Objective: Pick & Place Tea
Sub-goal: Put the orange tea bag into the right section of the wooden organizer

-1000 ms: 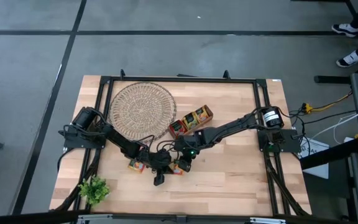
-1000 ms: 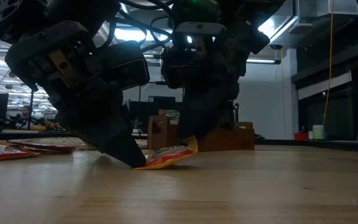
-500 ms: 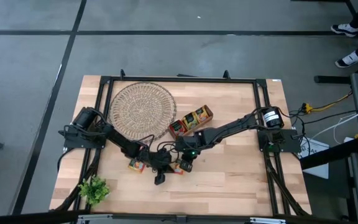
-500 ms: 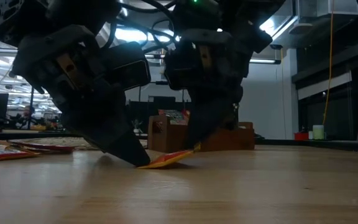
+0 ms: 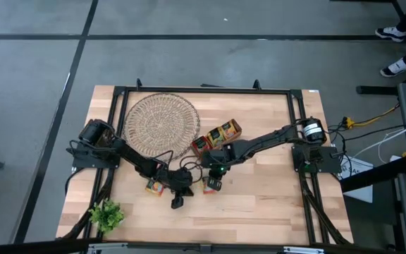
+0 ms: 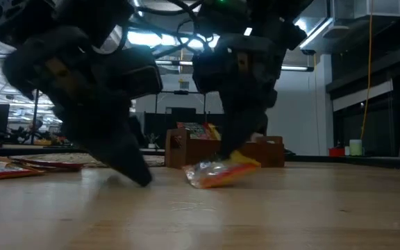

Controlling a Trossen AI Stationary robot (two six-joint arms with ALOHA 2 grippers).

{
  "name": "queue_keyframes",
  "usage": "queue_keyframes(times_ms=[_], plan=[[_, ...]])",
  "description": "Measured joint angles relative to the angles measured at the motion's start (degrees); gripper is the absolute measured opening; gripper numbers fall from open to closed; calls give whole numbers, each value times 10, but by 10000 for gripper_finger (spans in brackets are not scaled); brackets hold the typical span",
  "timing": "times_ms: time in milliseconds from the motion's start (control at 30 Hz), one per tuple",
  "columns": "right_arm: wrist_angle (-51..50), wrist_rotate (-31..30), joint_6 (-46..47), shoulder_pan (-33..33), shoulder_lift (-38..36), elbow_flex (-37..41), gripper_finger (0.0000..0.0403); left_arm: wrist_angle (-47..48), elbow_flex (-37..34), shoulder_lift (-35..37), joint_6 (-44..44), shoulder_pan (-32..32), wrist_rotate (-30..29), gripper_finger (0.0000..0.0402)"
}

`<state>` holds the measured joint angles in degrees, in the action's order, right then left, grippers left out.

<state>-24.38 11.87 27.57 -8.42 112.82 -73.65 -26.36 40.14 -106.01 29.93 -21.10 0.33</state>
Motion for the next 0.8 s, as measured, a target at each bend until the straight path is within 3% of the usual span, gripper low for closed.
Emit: queue_keyframes(times_ms=[300, 600, 800], plan=[[-74, -66, -51, 14, -90, 0, 2, 68, 1, 33, 1, -1, -5, 11], [-157, -206, -130, 62, -182, -1, 1, 64, 2, 34, -7, 0, -8, 11], [-195, -268, -197, 110, -225, -1, 1, 73, 3, 35, -20, 6, -13, 11]])
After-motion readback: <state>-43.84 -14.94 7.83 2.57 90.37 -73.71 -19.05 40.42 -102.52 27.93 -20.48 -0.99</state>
